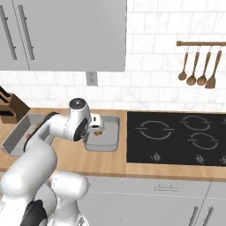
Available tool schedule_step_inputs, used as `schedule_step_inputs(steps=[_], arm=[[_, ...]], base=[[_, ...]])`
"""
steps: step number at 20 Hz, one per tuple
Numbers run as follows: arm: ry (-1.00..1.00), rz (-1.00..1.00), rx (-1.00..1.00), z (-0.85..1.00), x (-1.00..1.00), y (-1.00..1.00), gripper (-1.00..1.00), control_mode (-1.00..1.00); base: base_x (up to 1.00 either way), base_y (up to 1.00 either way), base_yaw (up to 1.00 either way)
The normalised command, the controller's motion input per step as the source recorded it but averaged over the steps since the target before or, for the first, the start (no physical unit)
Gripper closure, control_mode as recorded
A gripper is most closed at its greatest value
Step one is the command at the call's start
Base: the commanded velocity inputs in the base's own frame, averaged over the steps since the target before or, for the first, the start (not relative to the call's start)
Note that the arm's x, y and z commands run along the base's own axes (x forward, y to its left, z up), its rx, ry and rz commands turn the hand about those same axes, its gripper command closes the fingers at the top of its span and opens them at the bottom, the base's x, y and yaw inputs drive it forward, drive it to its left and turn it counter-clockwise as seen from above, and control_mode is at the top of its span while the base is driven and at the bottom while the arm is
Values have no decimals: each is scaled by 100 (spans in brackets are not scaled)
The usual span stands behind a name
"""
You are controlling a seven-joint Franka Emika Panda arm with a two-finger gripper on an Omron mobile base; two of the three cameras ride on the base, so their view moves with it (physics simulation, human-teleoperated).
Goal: Place one potato and one chicken drumstick in each tupperware on the nearby counter, to pack two identical lunches.
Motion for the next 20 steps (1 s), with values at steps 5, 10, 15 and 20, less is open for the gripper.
schedule_step_inputs(steps=[5,10,15,20], arm=[[-50,0,-1,15,-100,17,-100,-100],[-30,0,0,71,-100,4,-100,-100],[-8,0,0,31,-85,11,-100,-100],[0,0,0,-11,-20,4,-100,100]], base=[[0,0,0],[0,0,0],[0,0,0],[-80,17,0]])
